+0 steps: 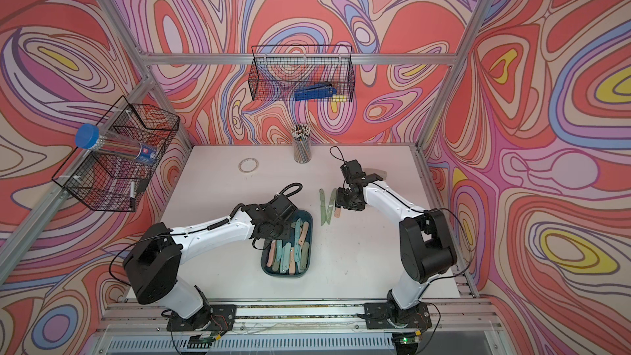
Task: Take the fruit knife out of the storage box
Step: Pick up the fruit knife from the storage box.
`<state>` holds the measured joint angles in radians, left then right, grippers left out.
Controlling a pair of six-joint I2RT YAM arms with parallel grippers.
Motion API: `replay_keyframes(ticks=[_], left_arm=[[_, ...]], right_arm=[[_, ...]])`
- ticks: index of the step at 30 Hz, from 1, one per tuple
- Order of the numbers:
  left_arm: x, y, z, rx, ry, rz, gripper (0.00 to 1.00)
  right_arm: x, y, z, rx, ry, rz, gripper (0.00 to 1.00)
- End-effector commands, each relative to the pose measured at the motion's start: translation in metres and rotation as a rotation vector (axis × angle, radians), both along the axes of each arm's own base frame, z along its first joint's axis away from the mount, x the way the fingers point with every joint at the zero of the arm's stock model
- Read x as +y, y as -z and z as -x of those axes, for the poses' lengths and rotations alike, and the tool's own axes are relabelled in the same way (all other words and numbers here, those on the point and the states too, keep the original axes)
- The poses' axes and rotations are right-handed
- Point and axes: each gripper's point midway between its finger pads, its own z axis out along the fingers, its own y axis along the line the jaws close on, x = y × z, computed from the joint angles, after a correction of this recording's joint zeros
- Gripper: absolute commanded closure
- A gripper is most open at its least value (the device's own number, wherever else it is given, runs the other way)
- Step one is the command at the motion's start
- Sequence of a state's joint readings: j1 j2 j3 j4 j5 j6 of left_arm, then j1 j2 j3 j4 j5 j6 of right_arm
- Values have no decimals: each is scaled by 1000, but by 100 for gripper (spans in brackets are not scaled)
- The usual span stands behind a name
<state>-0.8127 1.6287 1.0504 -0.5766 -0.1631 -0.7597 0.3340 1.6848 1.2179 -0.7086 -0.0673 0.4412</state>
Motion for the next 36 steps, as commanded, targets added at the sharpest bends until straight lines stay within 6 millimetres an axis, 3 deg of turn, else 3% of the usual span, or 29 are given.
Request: replay_keyframes(ticks=[1, 18, 27, 36], left_arm=[[8, 8, 1, 17, -59, -53, 61], [0, 42, 4, 84, -45, -65, 75], [-8, 40, 3, 95, -17, -43, 97], [-18, 13, -2, 65, 14, 3, 100]], right_arm=[[-4, 1, 2, 4, 6, 9, 42], [0, -6, 0, -6, -1, -8, 42], [0, -1, 1, 4, 2, -11, 42], [0, 0, 2, 9, 1, -10, 42]])
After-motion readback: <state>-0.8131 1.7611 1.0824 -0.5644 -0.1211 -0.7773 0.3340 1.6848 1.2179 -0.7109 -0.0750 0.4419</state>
